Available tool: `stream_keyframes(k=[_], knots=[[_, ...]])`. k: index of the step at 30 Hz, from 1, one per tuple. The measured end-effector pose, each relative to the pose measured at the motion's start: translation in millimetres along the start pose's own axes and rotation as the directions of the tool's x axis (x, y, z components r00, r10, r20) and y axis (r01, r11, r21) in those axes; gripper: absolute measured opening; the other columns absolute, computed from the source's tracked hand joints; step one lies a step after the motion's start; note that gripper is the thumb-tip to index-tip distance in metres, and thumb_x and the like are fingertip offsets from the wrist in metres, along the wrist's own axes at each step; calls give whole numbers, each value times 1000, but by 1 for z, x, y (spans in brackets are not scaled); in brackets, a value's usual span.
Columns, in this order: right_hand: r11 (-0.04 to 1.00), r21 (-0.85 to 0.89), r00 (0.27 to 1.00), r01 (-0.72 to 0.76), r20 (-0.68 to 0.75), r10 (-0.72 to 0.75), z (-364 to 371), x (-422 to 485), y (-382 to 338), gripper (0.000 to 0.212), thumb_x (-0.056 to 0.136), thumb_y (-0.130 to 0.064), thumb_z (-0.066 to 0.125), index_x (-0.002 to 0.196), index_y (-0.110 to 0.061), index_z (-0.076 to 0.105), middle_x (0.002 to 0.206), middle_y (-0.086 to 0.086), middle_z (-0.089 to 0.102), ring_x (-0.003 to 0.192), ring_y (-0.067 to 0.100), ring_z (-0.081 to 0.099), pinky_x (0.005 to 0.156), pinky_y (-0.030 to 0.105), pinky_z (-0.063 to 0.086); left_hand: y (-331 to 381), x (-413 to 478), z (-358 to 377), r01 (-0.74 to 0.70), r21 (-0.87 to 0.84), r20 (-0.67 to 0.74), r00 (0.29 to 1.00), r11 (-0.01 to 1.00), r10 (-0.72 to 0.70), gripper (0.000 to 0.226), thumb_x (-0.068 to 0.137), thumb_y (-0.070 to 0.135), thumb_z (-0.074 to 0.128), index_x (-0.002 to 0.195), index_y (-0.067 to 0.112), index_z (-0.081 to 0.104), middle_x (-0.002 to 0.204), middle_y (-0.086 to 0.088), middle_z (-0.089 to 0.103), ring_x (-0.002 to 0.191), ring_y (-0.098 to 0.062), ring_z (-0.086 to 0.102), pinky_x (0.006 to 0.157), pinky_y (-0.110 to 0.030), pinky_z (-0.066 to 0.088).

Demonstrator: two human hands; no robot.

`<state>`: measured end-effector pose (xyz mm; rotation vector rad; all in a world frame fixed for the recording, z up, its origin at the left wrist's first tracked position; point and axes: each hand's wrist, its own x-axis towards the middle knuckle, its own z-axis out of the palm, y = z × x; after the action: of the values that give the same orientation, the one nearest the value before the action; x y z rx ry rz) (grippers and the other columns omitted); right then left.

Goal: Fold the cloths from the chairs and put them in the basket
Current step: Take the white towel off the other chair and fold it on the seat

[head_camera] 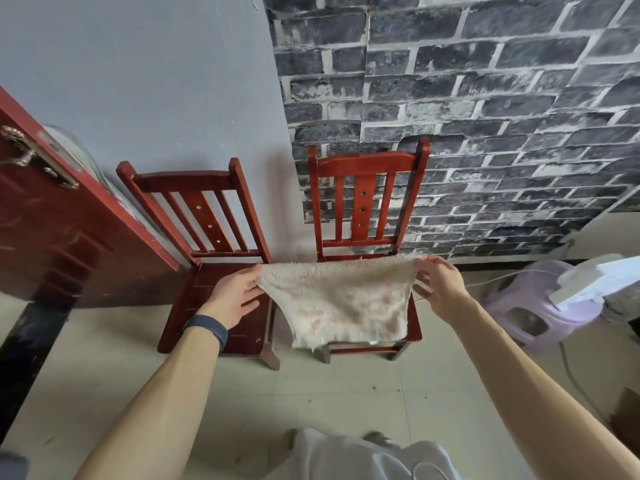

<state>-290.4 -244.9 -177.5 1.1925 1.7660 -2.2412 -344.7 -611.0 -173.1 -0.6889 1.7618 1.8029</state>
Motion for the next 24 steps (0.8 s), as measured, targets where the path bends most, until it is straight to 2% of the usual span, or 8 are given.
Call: stream_keyframes(k=[3, 7, 10, 13, 16, 19, 21, 24], knots=[[990, -12, 989, 142, -29, -142, -6, 3, -8, 21, 93, -6, 65, 92, -26, 63, 86, -3, 67, 80, 13, 64, 70, 28, 50, 10, -1, 9, -96, -28, 21, 995, 995, 96, 31, 92, 34, 68, 122, 28, 66, 120, 3, 70, 113, -17, 61, 104, -40, 39], [957, -129, 965, 259, -2, -261, -19, 7, -7, 30, 92, -10, 65, 106, -36, 73, 85, -8, 69, 78, 6, 63, 70, 24, 51, 12, 0, 28, -193, -43, -87, 978, 980, 189, 36, 89, 24, 72, 125, 20, 67, 118, 1, 71, 112, -15, 63, 105, -39, 40], [946, -209, 966, 247, -26, -258, -28, 9, 6, 14, 90, -20, 72, 96, -31, 77, 95, -8, 72, 73, -4, 66, 60, 15, 49, -2, -1, 41, -189, -63, -139, 974, 980, 179, 32, 88, 21, 71, 120, 17, 68, 116, 0, 72, 112, -14, 63, 103, -38, 41], [888, -381, 949, 257, -72, -306, -41, 9, 32, 13, 87, -27, 74, 83, -39, 73, 89, -14, 71, 65, -16, 62, 48, 2, 41, -32, -2, 49, -160, -31, -215, 965, 987, 149, 26, 85, 19, 74, 111, 18, 72, 113, -1, 73, 110, -15, 64, 90, -32, 43], [859, -464, 959, 214, -68, -276, -56, 8, 58, 14, 87, -27, 72, 83, -41, 71, 90, -13, 72, 70, -5, 66, 56, 6, 44, -68, -3, 50, -100, -18, -247, 965, 995, 92, 20, 81, 20, 79, 100, 23, 74, 107, -2, 75, 104, -14, 66, 77, -28, 46], [843, -515, 969, 159, -81, -232, -67, 14, 75, 13, 88, -24, 71, 90, -37, 73, 95, -6, 75, 84, 13, 68, 74, 23, 50, -92, 0, 47, -27, 26, -196, 980, 999, 32, 24, 78, 23, 81, 102, 23, 75, 104, -3, 76, 101, -15, 68, 75, -27, 47], [846, -520, 974, 114, -109, -199, -70, 19, 81, 14, 88, -24, 70, 96, -34, 74, 96, -5, 76, 81, 10, 66, 67, 20, 48, -100, 5, 48, 6, 55, -148, 989, 998, 2, 28, 78, 25, 81, 105, 24, 74, 103, 0, 77, 103, -17, 69, 78, -28, 48], [859, -504, 975, 92, -128, -180, -68, 35, 82, 16, 86, -25, 69, 99, -31, 75, 93, -5, 76, 66, -3, 65, 56, 11, 43, -101, 23, 55, 32, 53, -161, 987, 998, -24, 29, 80, 26, 79, 108, 22, 72, 107, -1, 75, 103, -17, 69, 74, -29, 47]])
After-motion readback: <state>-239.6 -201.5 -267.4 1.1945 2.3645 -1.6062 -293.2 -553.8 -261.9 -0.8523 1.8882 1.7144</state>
